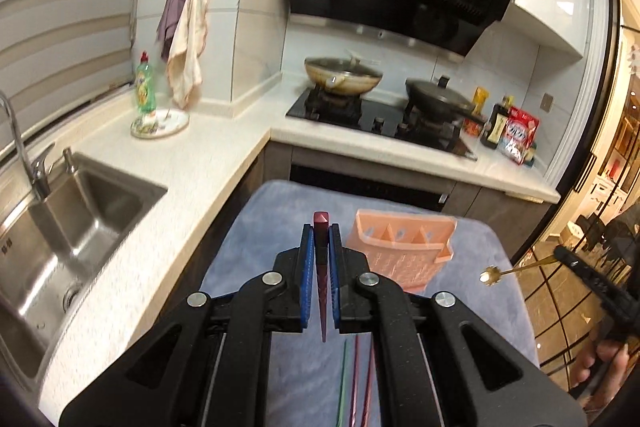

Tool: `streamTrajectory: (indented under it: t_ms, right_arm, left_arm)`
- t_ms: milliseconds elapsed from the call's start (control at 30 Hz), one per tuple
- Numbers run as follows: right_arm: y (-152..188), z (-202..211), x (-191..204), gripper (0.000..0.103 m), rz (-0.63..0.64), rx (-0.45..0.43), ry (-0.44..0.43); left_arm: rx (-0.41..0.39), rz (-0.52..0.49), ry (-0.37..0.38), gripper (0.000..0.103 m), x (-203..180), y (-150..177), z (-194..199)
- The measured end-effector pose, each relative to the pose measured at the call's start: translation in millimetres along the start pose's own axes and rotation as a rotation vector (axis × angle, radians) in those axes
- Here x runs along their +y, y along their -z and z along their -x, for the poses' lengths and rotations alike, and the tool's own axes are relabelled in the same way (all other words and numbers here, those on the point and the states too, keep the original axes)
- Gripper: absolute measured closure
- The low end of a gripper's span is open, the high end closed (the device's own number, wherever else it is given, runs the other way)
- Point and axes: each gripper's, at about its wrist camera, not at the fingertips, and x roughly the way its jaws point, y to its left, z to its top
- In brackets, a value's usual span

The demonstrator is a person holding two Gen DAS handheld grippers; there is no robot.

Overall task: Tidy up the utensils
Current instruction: 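Carry the chopstick and spoon over the pink holder and lower both into it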

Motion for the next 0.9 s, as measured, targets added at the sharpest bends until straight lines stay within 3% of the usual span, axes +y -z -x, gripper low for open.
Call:
streamTrajectory:
  t_ms: [200, 400, 567, 900]
  right_arm:
    - [-22, -47, 6, 0.101, 0.015, 0.01, 0.02]
    - [-26, -95, 10, 0.101, 0.036, 0.063, 0.045]
    - [-20, -122, 7, 0.101, 0.025, 0.104, 0.047]
    - [-9, -148, 0, 0.099, 0.008, 0.138, 0.037]
  left_arm:
    - [-0.12, 0.0, 0.057, 0.096, -30, -59, 0]
    - [-0.178, -0.008, 0.079, 0.096, -53, -92, -23]
    - [-0.135, 0.0, 0.097, 0.096, -57, -89, -58]
    - [-0.053, -0.012, 0.057, 0.096, -53, -61, -111]
